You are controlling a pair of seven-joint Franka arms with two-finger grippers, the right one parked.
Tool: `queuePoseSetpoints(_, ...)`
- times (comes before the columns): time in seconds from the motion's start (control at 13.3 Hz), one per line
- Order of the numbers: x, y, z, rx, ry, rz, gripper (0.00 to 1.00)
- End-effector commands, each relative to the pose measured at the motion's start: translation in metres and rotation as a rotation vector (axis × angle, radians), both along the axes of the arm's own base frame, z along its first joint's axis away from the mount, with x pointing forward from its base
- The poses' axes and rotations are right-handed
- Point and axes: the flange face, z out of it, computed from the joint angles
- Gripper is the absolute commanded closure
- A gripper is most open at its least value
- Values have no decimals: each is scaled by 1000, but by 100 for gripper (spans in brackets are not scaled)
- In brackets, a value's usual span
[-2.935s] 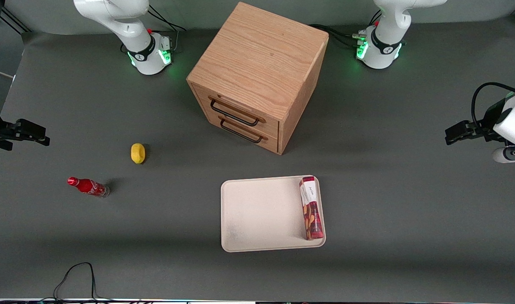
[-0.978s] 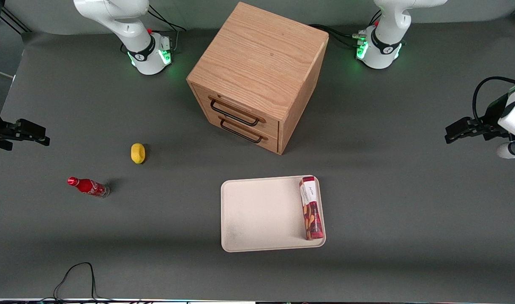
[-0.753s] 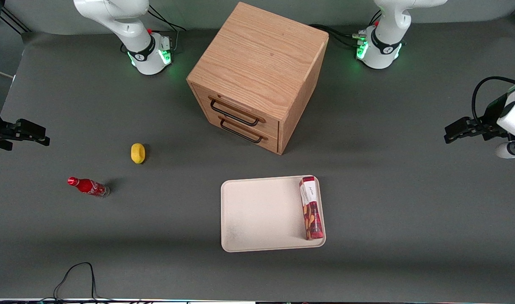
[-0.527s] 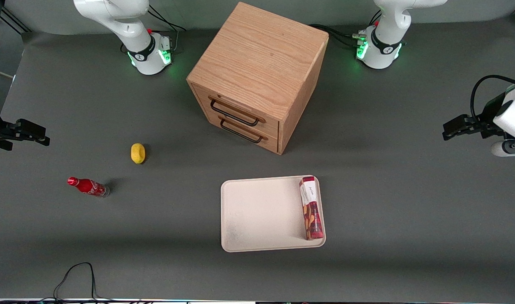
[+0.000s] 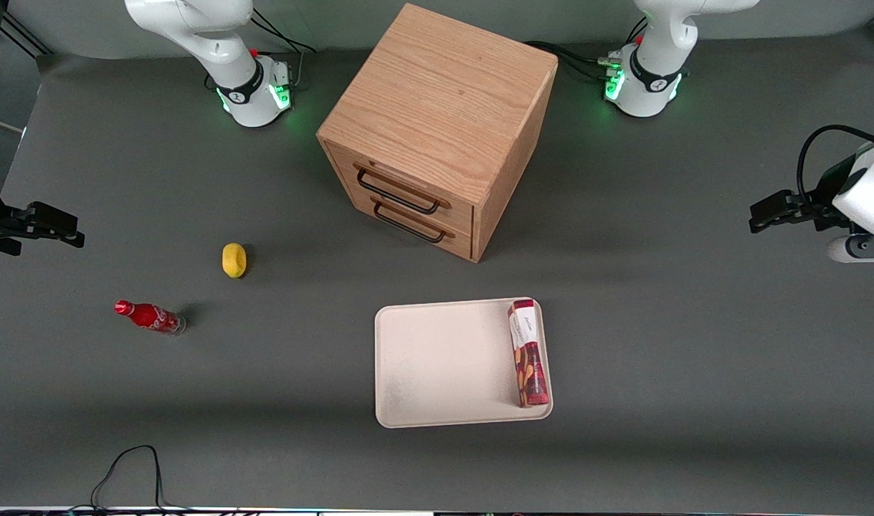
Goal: Place red cookie box on tray
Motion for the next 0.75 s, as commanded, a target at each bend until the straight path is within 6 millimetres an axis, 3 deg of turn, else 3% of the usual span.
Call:
queuePoseSetpoints(0.0,-5,-1,7,-4,8,-20,0)
queuePoseSetpoints(0.68,-5,-2,9,-4,8,-17,0)
